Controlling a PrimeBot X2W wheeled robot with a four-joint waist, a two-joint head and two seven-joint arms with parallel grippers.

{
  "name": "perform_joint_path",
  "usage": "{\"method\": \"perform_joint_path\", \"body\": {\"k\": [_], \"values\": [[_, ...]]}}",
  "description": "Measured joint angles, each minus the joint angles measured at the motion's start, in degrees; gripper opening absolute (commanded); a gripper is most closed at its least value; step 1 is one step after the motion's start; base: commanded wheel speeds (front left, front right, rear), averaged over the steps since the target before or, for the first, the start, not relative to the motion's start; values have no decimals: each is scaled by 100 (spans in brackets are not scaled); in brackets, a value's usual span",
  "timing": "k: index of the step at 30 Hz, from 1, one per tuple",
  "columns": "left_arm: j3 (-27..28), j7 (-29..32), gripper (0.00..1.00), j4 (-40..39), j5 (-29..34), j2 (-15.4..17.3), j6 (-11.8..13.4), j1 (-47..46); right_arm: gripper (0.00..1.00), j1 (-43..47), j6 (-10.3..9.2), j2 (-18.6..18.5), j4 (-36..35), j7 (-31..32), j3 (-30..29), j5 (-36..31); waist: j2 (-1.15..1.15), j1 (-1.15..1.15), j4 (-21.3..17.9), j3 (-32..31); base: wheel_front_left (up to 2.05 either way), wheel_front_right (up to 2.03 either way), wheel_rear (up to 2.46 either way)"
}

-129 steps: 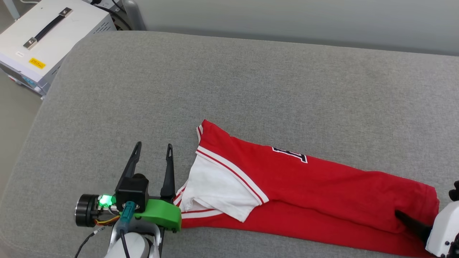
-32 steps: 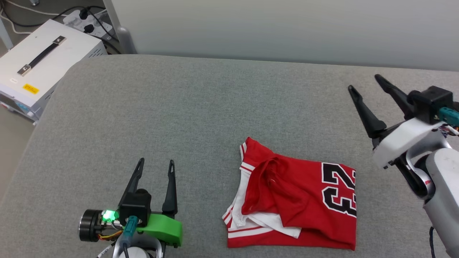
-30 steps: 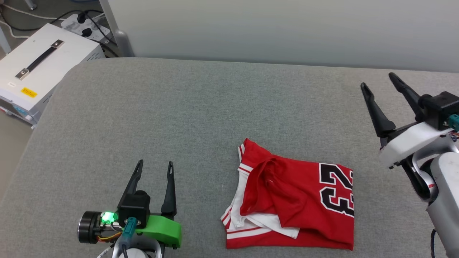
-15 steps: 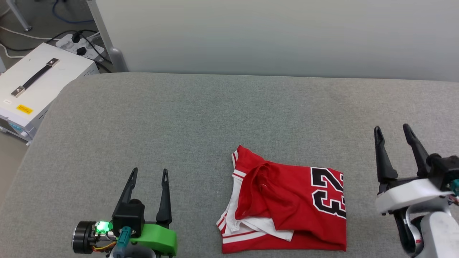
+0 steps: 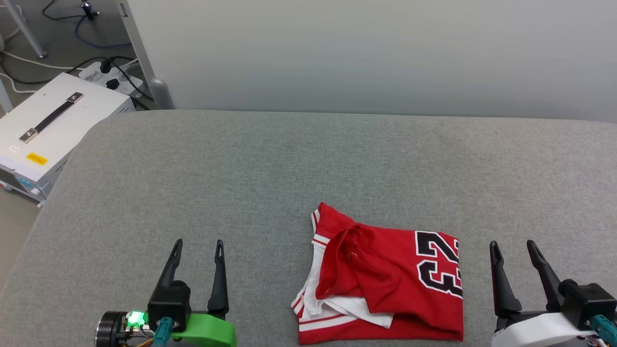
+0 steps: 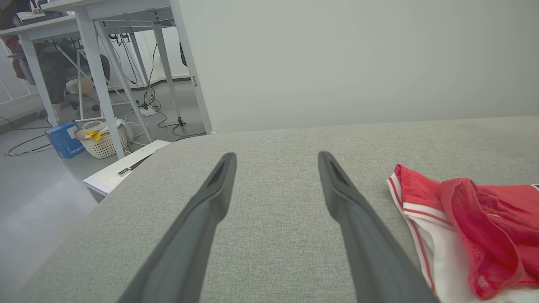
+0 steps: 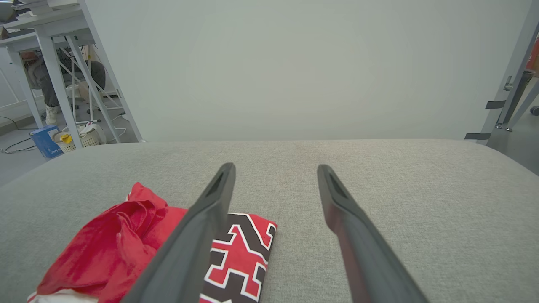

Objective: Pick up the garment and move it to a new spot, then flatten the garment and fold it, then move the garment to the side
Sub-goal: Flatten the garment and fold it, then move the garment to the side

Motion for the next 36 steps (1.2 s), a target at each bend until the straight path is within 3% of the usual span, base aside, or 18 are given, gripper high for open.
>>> {"method": "perform_joint_path", "body": {"k": [22, 28, 36], "values": [[98, 0, 100, 107, -37, -53, -76, 94, 100, 8, 0, -3, -48, 0, -138, -190, 0, 0, 3, -8, 0, 0, 0], [111, 0, 100, 119, -37, -58, -129, 90, 100, -784, -1, -799, -126, 274, -59, 29, 0, 0, 11, 77, 0, 0, 0], [118, 0, 100, 134, -33, -77, -146, 66, 100, -1688, 0, -1960, -194, 2353, 954, 1120, 0, 0, 47, 240, 0, 0, 0]]}}
